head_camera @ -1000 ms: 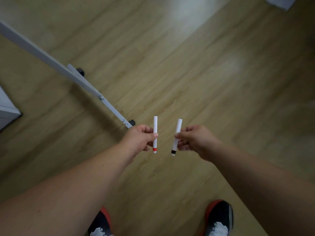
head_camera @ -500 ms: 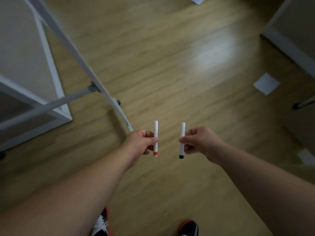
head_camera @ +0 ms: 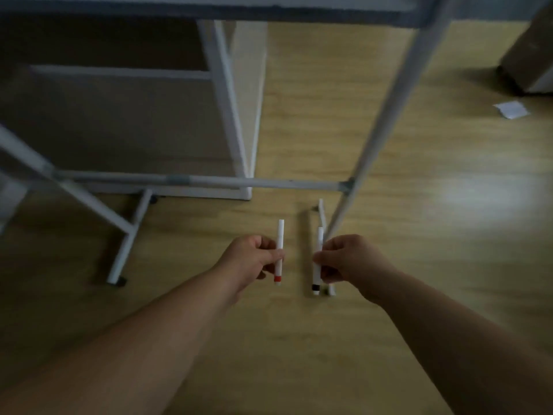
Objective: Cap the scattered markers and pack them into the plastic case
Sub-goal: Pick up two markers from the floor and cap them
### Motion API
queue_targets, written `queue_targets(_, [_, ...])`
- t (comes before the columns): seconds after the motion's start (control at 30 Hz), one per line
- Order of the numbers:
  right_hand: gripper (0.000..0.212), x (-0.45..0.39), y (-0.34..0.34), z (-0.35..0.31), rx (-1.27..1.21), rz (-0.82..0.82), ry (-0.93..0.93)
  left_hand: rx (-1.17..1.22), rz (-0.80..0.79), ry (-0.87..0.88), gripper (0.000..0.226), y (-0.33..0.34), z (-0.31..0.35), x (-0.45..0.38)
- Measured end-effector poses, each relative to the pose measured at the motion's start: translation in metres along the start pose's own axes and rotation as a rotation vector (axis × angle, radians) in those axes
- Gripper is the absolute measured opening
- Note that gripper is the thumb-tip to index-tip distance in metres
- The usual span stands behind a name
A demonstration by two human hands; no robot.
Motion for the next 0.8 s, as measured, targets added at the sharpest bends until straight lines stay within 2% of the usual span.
queue_targets(0.23, [0.013,0.024,0.195,-0.109,0.182,-0.168,-0.103,0.051,0.259,-0.01,0.009,-0.206,-0.033,0.063])
queue_targets(0.37, [0.013,0.043,0.291,-0.155,0.295,-0.268,-0.187,0.095,0.418,-0.059,0.005,-0.301,-0.058,0.108])
queue_targets(0.53, [0.014,0.081,0.373,-0.196,0.411,-0.385,-0.249,0.182,0.576,-0.074,0.009,-0.373,-0.057,0.165])
queue_targets(0.8, [0.014,0.161,0.483,-0.29,0.592,-0.58,-0.409,0.254,0.866,-0.043,0.013,-0.48,-0.014,0.26])
Point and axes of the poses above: each hand's wrist, its own x-axis away from the middle knuckle, its own y-axis out of the palm, z = x × y, the point moved 10 cm from there along -x, towards the middle knuckle, and after that the axes turned 11 degrees about y, right-handed, at the moved point
